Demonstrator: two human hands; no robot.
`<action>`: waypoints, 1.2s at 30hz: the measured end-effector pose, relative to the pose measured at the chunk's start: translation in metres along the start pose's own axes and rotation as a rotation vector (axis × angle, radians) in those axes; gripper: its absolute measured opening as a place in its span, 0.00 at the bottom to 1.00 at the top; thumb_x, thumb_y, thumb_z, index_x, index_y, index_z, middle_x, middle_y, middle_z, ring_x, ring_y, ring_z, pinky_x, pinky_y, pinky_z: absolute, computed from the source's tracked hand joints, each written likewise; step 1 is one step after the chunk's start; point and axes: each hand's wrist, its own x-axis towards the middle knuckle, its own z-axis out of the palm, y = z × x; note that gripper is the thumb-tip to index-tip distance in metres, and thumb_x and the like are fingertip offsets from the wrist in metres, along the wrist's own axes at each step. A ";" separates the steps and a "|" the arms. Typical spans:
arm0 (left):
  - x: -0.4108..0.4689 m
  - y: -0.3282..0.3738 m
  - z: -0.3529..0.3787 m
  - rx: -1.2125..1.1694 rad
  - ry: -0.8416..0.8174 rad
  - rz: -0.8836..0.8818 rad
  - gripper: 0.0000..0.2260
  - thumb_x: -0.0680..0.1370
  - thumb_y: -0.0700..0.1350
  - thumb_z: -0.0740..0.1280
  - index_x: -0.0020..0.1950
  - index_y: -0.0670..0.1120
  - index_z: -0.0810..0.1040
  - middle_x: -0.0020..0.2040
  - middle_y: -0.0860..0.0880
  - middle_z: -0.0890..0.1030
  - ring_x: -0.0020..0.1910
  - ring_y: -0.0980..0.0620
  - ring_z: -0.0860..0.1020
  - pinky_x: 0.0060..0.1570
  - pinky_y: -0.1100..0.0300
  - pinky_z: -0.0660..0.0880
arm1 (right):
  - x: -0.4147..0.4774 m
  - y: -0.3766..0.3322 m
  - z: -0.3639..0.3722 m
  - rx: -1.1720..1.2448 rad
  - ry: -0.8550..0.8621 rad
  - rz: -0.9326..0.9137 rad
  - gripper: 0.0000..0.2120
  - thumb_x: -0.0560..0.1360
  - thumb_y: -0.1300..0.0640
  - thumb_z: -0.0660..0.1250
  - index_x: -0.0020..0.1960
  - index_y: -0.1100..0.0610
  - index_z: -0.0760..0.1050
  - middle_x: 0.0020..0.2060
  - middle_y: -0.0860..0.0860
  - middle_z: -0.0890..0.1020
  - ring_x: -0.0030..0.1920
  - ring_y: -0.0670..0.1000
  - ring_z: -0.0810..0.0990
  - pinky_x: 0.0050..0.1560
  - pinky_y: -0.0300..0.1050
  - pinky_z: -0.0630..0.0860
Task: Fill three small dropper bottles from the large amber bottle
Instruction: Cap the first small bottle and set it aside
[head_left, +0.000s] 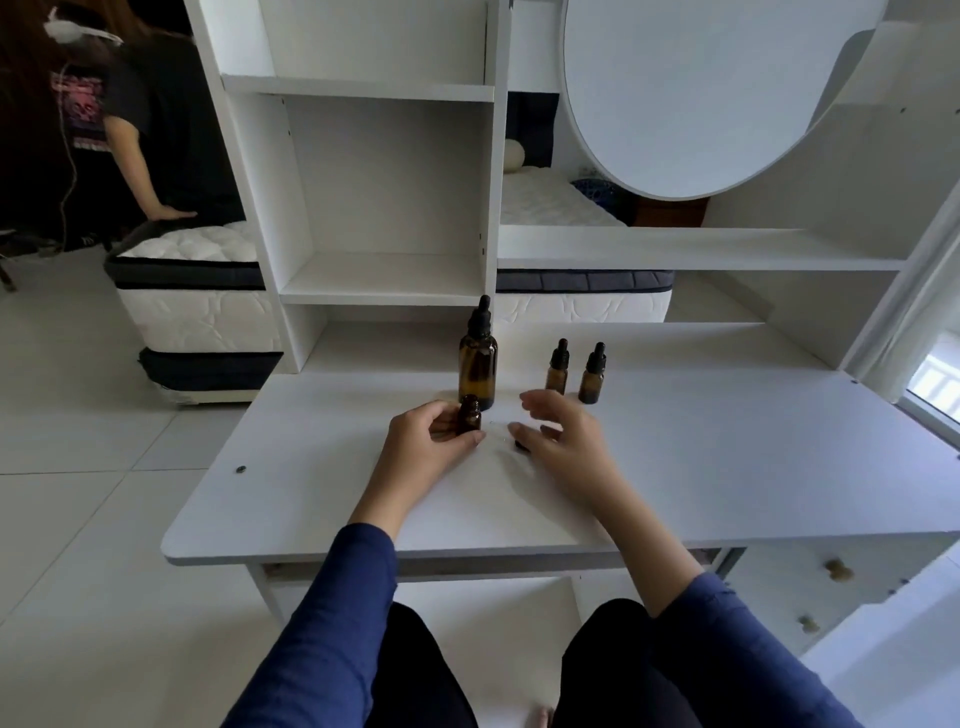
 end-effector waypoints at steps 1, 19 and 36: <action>0.000 0.000 0.000 -0.007 0.004 0.005 0.10 0.69 0.42 0.75 0.49 0.47 0.81 0.44 0.55 0.83 0.42 0.66 0.80 0.44 0.76 0.73 | -0.004 0.001 0.002 -0.016 -0.013 0.005 0.16 0.74 0.56 0.68 0.61 0.56 0.73 0.57 0.50 0.77 0.55 0.46 0.75 0.56 0.38 0.72; -0.004 0.003 -0.001 -0.019 -0.003 -0.036 0.10 0.70 0.43 0.73 0.51 0.48 0.81 0.44 0.54 0.84 0.43 0.63 0.81 0.44 0.74 0.75 | 0.014 -0.037 -0.005 0.243 0.168 -0.011 0.06 0.71 0.61 0.70 0.47 0.58 0.77 0.39 0.53 0.82 0.37 0.50 0.81 0.44 0.47 0.81; -0.003 0.003 -0.001 -0.071 -0.002 -0.030 0.07 0.70 0.38 0.74 0.44 0.48 0.81 0.41 0.53 0.84 0.41 0.60 0.82 0.46 0.71 0.76 | 0.044 -0.070 0.006 -0.434 -0.282 -0.207 0.10 0.69 0.64 0.68 0.50 0.59 0.77 0.45 0.56 0.81 0.43 0.55 0.80 0.40 0.43 0.77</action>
